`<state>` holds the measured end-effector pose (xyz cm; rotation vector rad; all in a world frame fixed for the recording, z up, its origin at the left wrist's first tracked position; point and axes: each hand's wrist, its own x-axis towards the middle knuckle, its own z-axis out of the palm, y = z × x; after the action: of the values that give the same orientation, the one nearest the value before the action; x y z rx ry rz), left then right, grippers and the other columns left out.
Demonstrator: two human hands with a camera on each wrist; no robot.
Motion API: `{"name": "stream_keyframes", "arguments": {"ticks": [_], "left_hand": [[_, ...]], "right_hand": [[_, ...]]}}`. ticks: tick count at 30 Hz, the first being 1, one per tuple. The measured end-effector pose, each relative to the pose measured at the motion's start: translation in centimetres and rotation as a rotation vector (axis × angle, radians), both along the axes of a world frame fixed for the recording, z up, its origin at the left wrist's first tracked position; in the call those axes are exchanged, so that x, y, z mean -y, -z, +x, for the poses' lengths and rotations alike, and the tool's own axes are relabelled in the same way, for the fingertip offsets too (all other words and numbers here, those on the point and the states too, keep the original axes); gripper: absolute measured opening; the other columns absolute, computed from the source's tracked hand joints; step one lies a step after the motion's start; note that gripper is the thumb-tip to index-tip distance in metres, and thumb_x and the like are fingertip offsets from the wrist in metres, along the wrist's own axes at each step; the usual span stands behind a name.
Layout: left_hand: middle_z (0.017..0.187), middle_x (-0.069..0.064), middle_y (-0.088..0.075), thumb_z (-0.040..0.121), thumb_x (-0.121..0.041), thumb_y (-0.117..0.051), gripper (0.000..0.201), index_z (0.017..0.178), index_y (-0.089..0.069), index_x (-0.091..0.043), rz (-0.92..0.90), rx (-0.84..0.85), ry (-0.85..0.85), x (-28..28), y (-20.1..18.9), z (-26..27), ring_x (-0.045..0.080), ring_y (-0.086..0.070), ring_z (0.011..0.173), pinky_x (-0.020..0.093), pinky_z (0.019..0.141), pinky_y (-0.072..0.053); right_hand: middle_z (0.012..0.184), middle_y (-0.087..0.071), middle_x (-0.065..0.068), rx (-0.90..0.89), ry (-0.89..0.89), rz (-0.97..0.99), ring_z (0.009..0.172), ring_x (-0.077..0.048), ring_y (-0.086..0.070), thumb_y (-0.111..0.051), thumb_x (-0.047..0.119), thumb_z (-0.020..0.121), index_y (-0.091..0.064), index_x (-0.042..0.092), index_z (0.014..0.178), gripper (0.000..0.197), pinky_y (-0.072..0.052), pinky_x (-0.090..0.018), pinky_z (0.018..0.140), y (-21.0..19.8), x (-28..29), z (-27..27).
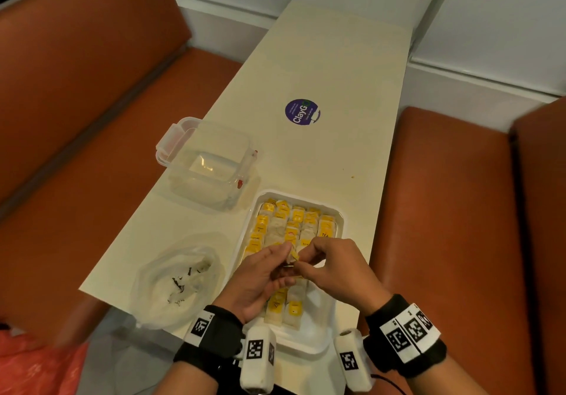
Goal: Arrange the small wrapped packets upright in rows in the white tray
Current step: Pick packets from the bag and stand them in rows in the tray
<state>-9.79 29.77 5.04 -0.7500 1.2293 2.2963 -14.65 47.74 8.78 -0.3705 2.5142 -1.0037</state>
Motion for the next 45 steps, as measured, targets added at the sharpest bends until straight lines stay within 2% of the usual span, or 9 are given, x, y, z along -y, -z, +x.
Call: {"name": "stream_keyframes", "arguments": {"ticks": [3,7,10,16,20,24,31,38,45], "left_hand": [[0.108,0.017,-0.071,0.093,-0.028,-0.078,0.039,0.117,-0.068,0.001,0.016,-0.026,0.011,-0.3,0.4,-0.2,0.026,-0.067,0.096,0.045,0.093,-0.055],[0.085,0.01,-0.066,0.092,-0.02,-0.076,0.013,0.096,-0.068,-0.011,0.094,-0.038,-0.036,-0.4,-0.1,-0.4,0.017,-0.066,0.075,0.031,0.073,-0.059],[0.096,0.012,-0.071,0.09,-0.021,-0.077,0.012,0.09,-0.066,-0.016,0.083,-0.072,-0.062,-0.3,0.2,-0.3,0.021,-0.069,0.09,0.03,0.074,-0.056],[0.118,0.011,-0.077,0.079,-0.029,-0.085,0.046,0.119,-0.068,-0.013,-0.087,-0.077,-0.009,-0.5,0.4,0.2,0.022,-0.074,0.106,0.031,0.084,-0.054],[0.133,-0.004,-0.071,0.081,-0.022,-0.09,0.066,0.14,-0.063,-0.036,-0.245,-0.14,0.153,0.3,1.3,0.7,0.012,-0.069,0.123,0.034,0.101,-0.056],[0.108,-0.01,-0.08,0.086,-0.033,-0.086,0.023,0.109,-0.081,-0.032,-0.554,-0.192,0.41,-0.2,1.8,0.9,0.008,-0.073,0.108,0.044,0.107,-0.054],[0.106,-0.013,-0.08,0.083,-0.029,-0.089,0.026,0.108,-0.081,-0.029,-0.615,-0.113,0.215,0.7,1.7,1.5,0.003,-0.074,0.103,0.022,0.089,-0.058],[0.096,-0.004,-0.081,0.092,-0.021,-0.079,0.012,0.104,-0.081,-0.024,-0.688,-0.065,-0.113,6.6,0.1,2.3,0.01,-0.075,0.089,0.022,0.071,-0.054],[0.093,0.0,-0.079,0.095,-0.02,-0.075,0.008,0.098,-0.08,-0.025,-0.886,0.13,-0.332,12.9,1.9,4.5,0.02,-0.073,0.089,0.031,0.07,-0.055]], "right_hand": [[0.091,-0.072,0.018,0.013,-0.072,0.0,0.086,0.002,-0.068,-0.086,0.05,0.076,-0.069,0.033,0.084,0.025,-0.058,-0.03,0.079,-0.6,0.0,0.1],[0.101,-0.073,0.013,0.194,0.109,-0.184,0.081,-0.005,-0.073,-0.094,0.046,0.068,-0.068,0.034,0.097,0.04,-0.062,-0.03,0.074,-1.3,-0.3,-0.2],[0.096,-0.078,0.001,0.351,0.247,-0.346,0.08,-0.018,-0.077,-0.091,0.033,0.078,-0.068,0.024,0.11,0.04,-0.065,-0.041,0.074,-1.3,-0.4,-0.3],[0.086,-0.076,0.004,0.223,0.251,-0.299,0.079,-0.016,-0.074,-0.081,0.028,0.09,-0.076,0.022,0.093,0.009,-0.063,-0.04,0.076,-0.3,-1.0,-0.6],[0.086,-0.072,0.016,-0.025,-0.025,-0.037,0.082,-0.004,-0.067,-0.074,0.036,0.094,-0.071,0.03,0.094,0.006,-0.054,-0.025,0.076,0.2,-1.4,-0.8],[0.091,-0.073,0.014,-0.026,-0.214,0.106,0.084,-0.005,-0.067,-0.07,0.034,0.095,-0.07,0.03,0.098,0.005,-0.056,-0.034,0.078,0.6,-1.5,-0.9],[0.097,-0.074,0.01,-0.131,-0.168,0.386,0.092,-0.018,-0.067,-0.063,0.027,0.099,-0.069,0.029,0.103,0.008,-0.043,-0.03,0.075,3.8,-2.4,-3.1],[0.091,-0.073,0.009,-0.232,-0.155,0.62,0.091,-0.02,-0.061,-0.06,0.023,0.097,-0.069,0.033,0.101,0.014,-0.028,-0.034,0.079,6.5,-2.7,-5.1],[0.094,-0.075,0.005,-0.224,-0.143,0.701,0.096,-0.024,-0.062,-0.055,0.028,0.098,-0.071,0.032,0.103,0.017,-0.034,-0.036,0.088,7.3,-2.1,-6.8]]}}
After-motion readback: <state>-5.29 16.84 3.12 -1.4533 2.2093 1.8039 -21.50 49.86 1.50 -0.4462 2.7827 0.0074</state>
